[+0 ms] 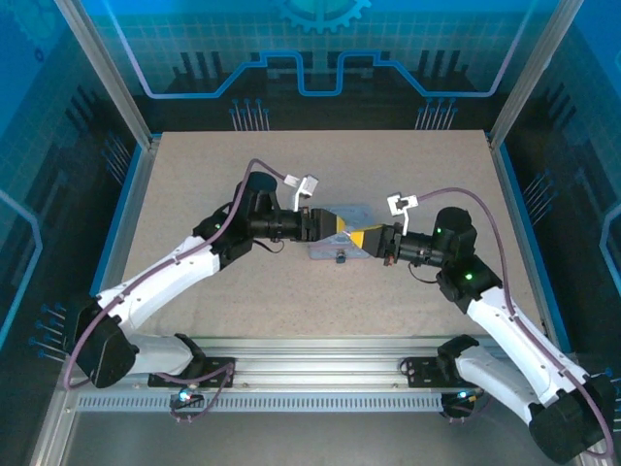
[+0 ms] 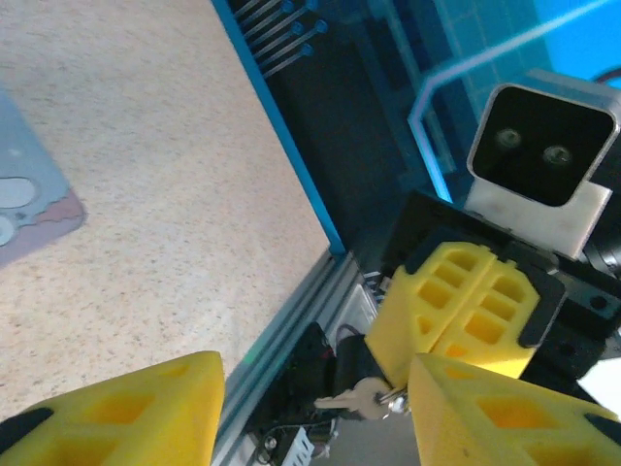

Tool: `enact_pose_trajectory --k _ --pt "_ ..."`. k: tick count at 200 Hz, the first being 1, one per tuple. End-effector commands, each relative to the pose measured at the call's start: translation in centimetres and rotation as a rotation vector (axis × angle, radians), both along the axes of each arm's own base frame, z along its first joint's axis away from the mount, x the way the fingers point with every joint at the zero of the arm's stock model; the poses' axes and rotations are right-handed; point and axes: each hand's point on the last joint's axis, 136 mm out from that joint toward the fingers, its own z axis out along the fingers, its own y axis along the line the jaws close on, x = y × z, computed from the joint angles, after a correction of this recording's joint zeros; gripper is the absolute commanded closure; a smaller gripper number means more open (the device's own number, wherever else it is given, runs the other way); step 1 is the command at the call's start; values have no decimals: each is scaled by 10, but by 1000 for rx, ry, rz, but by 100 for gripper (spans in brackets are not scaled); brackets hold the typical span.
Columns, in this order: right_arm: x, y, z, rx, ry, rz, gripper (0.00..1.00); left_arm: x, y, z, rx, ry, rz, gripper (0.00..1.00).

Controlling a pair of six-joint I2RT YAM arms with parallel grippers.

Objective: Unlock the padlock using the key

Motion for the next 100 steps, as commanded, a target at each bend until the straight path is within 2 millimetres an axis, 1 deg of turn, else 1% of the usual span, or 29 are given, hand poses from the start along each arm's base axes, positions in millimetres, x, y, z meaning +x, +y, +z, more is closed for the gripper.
enact_pose_trajectory --k 1,27,50,68,84,100 --pt "6 -11 -12 -33 18 -62 100 8 20 0 9 -32 111 42" --pt "14 -22 -23 -80 42 -125 100 9 33 -21 50 -11 170 40" --pt "22 -33 -30 -124 54 -182 100 11 44 -53 107 39 234 36" --pt "24 -34 -33 -135 55 -182 100 9 48 -74 109 74 260 36" --pt "23 -32 -36 -133 65 -165 100 8 46 -81 77 89 261 36" --pt "20 -27 -34 -117 65 -125 100 6 39 -75 26 78 235 35"
